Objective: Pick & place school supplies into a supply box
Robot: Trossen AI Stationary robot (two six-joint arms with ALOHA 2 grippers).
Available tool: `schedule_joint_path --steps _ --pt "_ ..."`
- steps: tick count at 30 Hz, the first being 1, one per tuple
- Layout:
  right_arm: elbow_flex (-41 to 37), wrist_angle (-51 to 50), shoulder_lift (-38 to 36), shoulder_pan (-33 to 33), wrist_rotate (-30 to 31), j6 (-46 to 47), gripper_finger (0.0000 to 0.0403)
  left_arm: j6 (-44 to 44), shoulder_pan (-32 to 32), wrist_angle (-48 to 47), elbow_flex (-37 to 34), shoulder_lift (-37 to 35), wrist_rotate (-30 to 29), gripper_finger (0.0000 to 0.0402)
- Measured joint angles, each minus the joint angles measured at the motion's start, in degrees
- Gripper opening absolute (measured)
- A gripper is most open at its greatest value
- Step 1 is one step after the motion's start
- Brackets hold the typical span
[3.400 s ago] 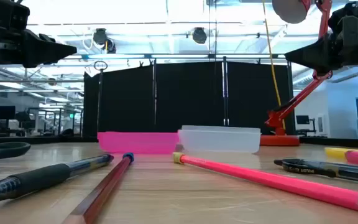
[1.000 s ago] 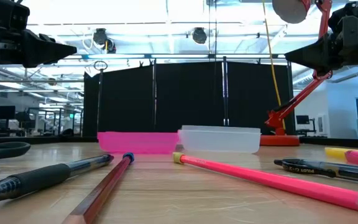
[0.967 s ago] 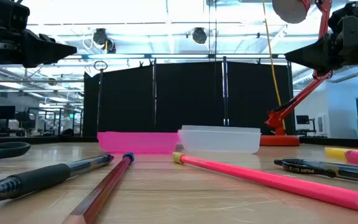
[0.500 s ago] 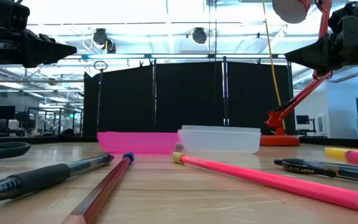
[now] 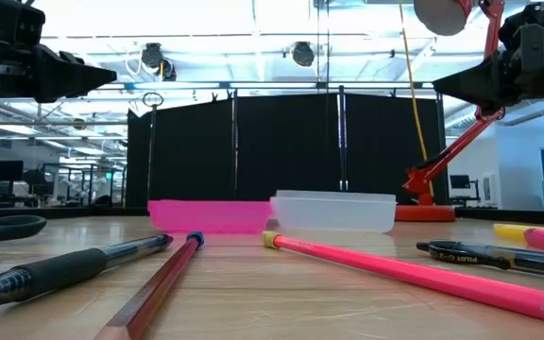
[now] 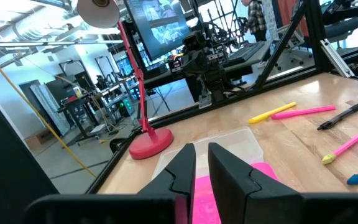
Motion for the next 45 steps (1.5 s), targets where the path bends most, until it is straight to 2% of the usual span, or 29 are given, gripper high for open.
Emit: schedule_joint_path --steps 23,28,31,36,41,45 --pt "0.01 1.83 0.00 0.01 -0.02 0.00 0.0000 -0.02 0.00 0.06 0.00 0.02 0.02 0.0051" --pt "0.02 1.80 0.00 -0.01 -0.02 0.00 0.0000 -0.17 -0.01 4.76 0.00 0.01 0.47 0.0051" --pt "0.02 1.71 0.00 0.00 -0.02 0.00 0.0000 -3.13 -0.01 6.64 0.00 0.00 1.01 0.0051" --pt "0.01 0.88 0.00 -0.01 -0.03 -0.02 0.0000 -14.63 0.00 6.53 0.00 0.00 0.53 0.0051" --pt "0.00 0.91 0.04 0.00 -0.02 -0.50 0.0000 -13.44 -0.02 3.25 0.00 0.00 0.00 0.0051" --pt "0.01 0.97 0.04 0.00 -0.03 -0.18 0.0000 -15.81 -0.06 2.19 0.00 0.06 0.00 0.0051"
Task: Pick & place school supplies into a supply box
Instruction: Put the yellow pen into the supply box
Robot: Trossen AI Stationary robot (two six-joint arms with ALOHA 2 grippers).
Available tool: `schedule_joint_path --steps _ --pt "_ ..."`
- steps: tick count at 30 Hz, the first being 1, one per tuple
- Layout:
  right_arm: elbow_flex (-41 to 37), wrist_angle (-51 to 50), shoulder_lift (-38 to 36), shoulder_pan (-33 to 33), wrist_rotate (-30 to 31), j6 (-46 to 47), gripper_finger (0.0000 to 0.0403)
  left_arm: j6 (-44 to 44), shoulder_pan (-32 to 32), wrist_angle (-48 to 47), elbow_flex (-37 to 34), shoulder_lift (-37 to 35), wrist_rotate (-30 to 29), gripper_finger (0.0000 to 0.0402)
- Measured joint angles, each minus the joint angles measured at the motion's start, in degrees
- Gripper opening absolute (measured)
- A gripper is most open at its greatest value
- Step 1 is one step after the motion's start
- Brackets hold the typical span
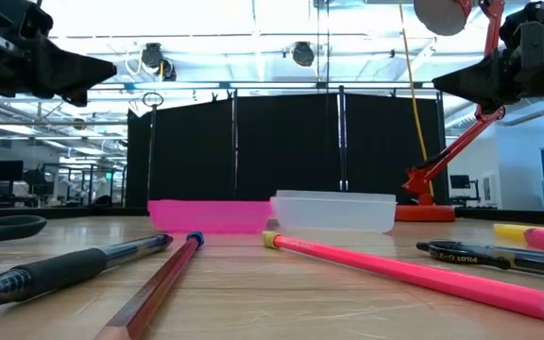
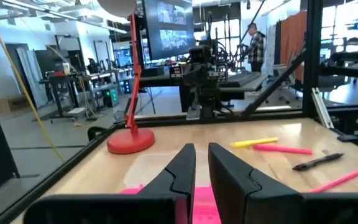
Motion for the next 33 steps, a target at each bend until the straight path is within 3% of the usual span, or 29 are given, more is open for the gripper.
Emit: schedule_joint_path --steps 11,16,19,22,25,29,33 --pt "1.49 8.02 0.28 0.15 1.93 -3.06 0.0000 0.62 0.00 -1.04 0.00 0.29 0.46 0.0051" --pt "9.69 4.63 9.52 2.51 5.40 -1.27 0.0000 1.97 0.00 0.53 0.00 0.27 0.45 0.0051" --pt "19.24 -2.83 20.52 6.03 10.92 4.00 0.0000 1.66 0.00 1.90 0.00 0.28 0.46 0.0051" --pt "32.57 -18.40 34.56 10.49 15.61 13.11 0.0000 1.62 0.00 2.89 0.00 0.26 0.25 0.0051" --pt "48.71 -35.10 48.92 13.84 16.65 24.29 0.0000 1.47 0.00 3.31 0.00 0.26 -0.13 0.0051" --pt "70.47 -57.60 66.83 17.05 14.41 38.99 0.0000 0.15 -0.02 2.87 0.00 0.26 -0.57 0.0051" --pt "90.16 -77.44 80.41 18.40 3.89 59.39 0.0000 -2.00 -0.01 2.02 0.00 0.26 -1.05 0.0051"
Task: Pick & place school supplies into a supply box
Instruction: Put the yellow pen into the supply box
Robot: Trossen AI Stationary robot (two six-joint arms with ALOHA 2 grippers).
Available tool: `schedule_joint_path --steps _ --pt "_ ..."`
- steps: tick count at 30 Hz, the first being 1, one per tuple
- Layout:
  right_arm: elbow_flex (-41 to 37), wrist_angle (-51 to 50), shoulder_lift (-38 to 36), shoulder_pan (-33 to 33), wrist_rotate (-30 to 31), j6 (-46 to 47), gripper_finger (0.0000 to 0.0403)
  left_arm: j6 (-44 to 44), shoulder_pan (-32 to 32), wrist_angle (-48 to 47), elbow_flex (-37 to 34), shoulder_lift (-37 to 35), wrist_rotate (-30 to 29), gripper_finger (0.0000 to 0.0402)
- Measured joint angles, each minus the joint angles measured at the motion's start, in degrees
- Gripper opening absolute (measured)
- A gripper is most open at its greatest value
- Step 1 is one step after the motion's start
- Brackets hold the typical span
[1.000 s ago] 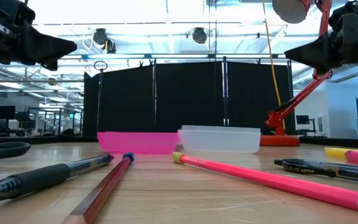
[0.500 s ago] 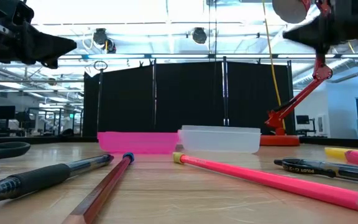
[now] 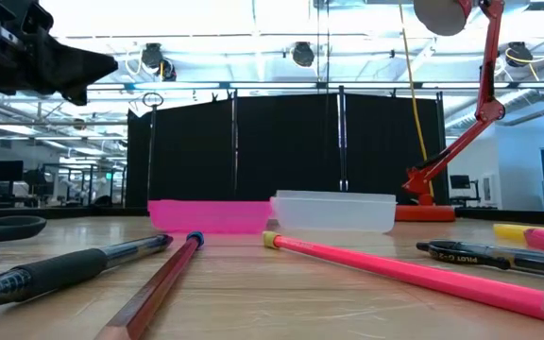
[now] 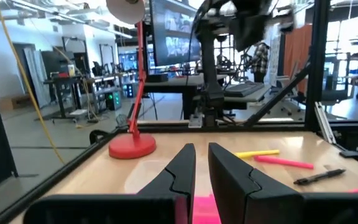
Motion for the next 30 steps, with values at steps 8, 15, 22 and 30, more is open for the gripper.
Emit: schedule_joint_path --steps 8,15,22,30 --pt "10.69 -18.93 16.05 3.67 -20.85 36.89 0.0000 1.59 0.01 0.57 0.00 0.00 -1.67 0.0051" --pt "4.97 -18.55 20.95 3.78 -24.74 36.64 0.0017 5.00 0.01 1.32 0.00 0.00 -2.05 0.0051" --pt "-4.02 -16.40 20.65 3.95 -27.99 41.12 0.0105 7.20 0.01 3.55 0.00 0.00 -2.00 0.0051" --pt "-11.63 -11.66 20.46 3.80 -27.86 47.76 0.0207 11.52 0.01 4.10 0.00 0.00 -2.01 0.0051"
